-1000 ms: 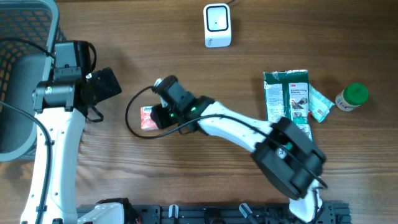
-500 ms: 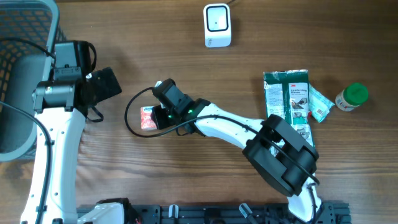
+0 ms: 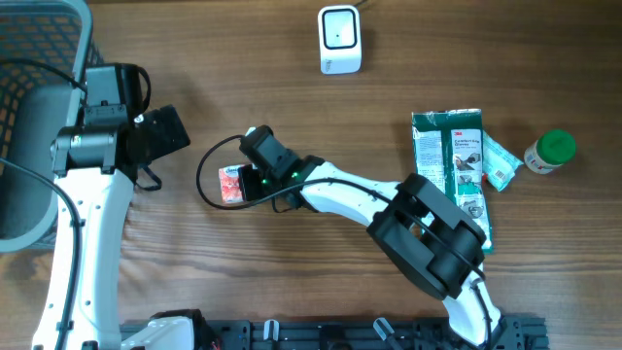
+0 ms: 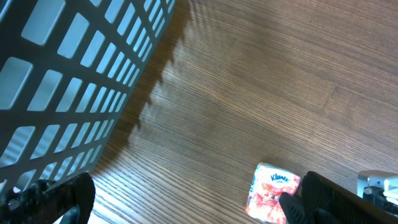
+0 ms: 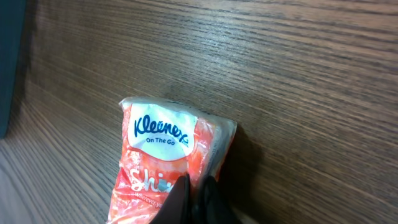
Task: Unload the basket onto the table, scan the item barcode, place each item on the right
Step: 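Reach the right gripper left to the red Kleenex pack, then grasp the Kleenex pack and lift it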
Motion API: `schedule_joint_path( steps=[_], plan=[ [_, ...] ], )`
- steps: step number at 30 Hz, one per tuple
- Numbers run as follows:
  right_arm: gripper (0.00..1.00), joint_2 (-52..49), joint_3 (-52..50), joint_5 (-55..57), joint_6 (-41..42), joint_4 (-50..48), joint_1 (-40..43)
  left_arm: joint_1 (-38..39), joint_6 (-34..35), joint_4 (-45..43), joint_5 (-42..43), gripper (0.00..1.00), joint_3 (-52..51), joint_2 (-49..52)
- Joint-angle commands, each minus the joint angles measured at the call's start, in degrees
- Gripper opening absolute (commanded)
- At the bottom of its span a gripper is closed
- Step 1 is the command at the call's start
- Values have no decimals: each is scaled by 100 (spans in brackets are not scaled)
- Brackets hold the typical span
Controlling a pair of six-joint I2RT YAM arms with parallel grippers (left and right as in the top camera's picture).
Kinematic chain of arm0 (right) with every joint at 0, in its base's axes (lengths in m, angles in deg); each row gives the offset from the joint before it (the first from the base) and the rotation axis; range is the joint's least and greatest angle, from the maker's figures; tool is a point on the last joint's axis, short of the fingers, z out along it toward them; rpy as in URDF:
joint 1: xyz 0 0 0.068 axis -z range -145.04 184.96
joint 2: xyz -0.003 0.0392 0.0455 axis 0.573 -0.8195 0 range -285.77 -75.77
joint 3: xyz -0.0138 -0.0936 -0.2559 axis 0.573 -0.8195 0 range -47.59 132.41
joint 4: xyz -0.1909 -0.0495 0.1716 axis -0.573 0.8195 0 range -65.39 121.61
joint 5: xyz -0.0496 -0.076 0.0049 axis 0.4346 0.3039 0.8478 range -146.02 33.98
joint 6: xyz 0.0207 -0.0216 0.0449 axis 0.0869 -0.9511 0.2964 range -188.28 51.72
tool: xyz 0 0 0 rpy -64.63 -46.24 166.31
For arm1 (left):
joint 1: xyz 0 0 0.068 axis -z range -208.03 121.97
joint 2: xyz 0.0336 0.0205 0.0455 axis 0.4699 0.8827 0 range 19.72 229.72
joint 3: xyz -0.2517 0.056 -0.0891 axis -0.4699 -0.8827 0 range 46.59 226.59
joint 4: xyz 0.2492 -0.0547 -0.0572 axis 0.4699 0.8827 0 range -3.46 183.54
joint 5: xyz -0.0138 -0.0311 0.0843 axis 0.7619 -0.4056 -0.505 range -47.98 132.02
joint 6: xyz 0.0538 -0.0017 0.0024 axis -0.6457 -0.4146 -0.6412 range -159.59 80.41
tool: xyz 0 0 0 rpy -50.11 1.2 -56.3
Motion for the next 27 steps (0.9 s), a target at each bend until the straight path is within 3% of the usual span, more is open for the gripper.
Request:
schedule_joint_path(
  steps=[1, 6, 15, 20, 27],
  plan=[
    [4, 435, -42, -483, -363, 278, 334, -26, 48, -15, -90, 100, 81, -66],
    [4, 1582, -42, -2920, -1344, 1001, 1445, -26, 48, -15, -90, 100, 81, -66],
    [5, 2076, -42, -6787, -3550, 2938, 2981, -26, 48, -15, -90, 100, 81, -66],
    [4, 2076, -42, -8126, -4732, 3829, 3628, -26, 50, -15, -90, 100, 81, -66],
    [4, 2105, -42, -8122, -6098, 5455, 4323, -26, 48, -15, -92, 100, 81, -66]
  ],
)
